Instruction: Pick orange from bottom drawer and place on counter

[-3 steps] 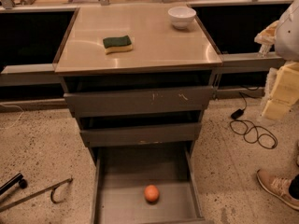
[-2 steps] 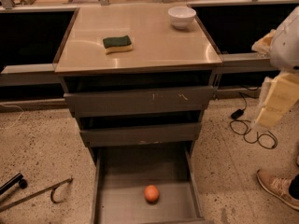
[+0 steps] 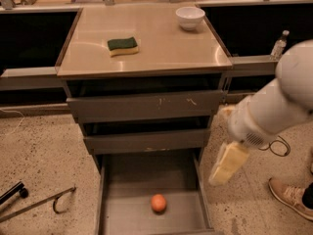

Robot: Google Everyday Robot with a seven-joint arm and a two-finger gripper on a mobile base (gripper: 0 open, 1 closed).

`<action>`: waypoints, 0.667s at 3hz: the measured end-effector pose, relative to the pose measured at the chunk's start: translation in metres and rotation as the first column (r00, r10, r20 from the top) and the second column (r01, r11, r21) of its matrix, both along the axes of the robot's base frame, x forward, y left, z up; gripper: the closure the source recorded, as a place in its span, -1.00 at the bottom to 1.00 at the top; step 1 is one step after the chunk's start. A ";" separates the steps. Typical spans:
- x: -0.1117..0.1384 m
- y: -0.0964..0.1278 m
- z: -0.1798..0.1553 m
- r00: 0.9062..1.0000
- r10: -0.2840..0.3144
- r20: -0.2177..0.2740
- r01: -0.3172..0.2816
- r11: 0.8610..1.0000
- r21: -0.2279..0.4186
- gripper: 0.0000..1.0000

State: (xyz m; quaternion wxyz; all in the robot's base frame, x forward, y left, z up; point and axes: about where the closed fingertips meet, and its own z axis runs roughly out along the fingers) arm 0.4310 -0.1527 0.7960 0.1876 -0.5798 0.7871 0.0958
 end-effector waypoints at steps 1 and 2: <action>-0.016 0.022 -0.105 0.997 -0.055 -0.051 0.058 0.996 0.064 -1.00; -0.016 0.022 -0.105 0.997 -0.055 -0.051 0.059 0.996 0.064 -1.00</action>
Offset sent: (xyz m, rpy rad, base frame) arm -0.0147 0.0160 -0.0688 0.0493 0.0629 -0.0294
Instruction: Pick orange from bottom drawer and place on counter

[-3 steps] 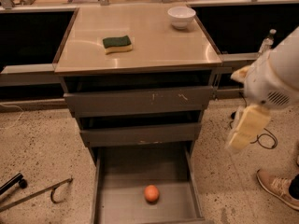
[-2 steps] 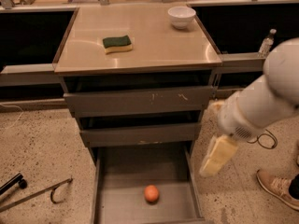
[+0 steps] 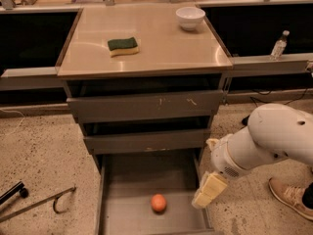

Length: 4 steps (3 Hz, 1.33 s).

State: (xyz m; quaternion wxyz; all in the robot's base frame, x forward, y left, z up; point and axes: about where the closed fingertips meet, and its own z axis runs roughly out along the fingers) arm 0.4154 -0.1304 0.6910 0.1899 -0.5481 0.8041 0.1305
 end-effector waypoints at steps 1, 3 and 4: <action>-0.001 0.011 -0.033 1.000 -0.018 -0.005 0.018 0.999 0.041 -1.00; 0.005 0.043 -0.181 0.991 -0.114 -0.071 0.124 0.980 0.157 -1.00; 0.007 0.059 -0.238 0.982 -0.148 -0.118 0.169 0.965 0.200 -1.00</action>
Offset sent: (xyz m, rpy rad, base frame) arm 0.0223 0.0425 -0.2143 0.2173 -0.0127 -0.1971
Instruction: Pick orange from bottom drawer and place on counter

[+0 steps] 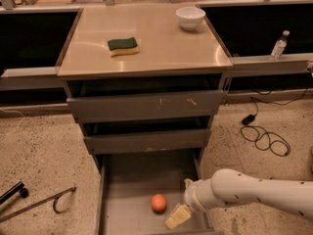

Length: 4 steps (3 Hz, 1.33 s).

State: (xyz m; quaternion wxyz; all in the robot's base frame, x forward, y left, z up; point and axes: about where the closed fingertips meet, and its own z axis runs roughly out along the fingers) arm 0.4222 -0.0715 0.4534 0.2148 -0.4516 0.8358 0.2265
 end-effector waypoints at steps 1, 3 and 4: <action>0.000 0.000 0.000 1.000 0.000 0.000 0.000 1.000 0.000 -1.00; 0.033 0.027 -0.082 0.998 -0.060 -0.021 0.061 0.994 0.087 -1.00; 0.062 0.047 -0.143 0.991 -0.128 -0.034 0.132 0.981 0.139 -1.00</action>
Offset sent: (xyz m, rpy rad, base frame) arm 0.0434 0.0203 -0.0844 0.1173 0.0453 -0.0475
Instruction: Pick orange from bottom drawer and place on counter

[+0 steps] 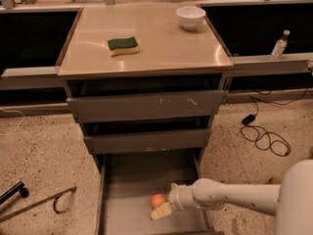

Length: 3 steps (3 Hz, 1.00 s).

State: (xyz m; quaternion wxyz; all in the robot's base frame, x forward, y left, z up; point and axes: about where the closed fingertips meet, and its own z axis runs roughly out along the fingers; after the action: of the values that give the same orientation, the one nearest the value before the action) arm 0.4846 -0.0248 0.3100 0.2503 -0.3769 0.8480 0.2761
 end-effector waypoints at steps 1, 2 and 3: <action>0.023 0.014 -0.061 0.998 -0.051 -0.033 0.052 0.999 0.010 -1.00; 0.023 0.014 -0.061 0.998 -0.052 -0.033 0.052 0.999 0.010 -1.00; 0.030 0.023 -0.083 0.996 -0.079 -0.049 0.079 0.997 0.011 -1.00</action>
Offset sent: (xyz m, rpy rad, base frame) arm 0.0162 0.0096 -0.0420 0.0053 0.0219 -0.0352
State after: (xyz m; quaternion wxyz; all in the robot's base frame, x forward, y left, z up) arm 0.5149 -0.0016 0.2269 0.2430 -0.3346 0.8662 0.2805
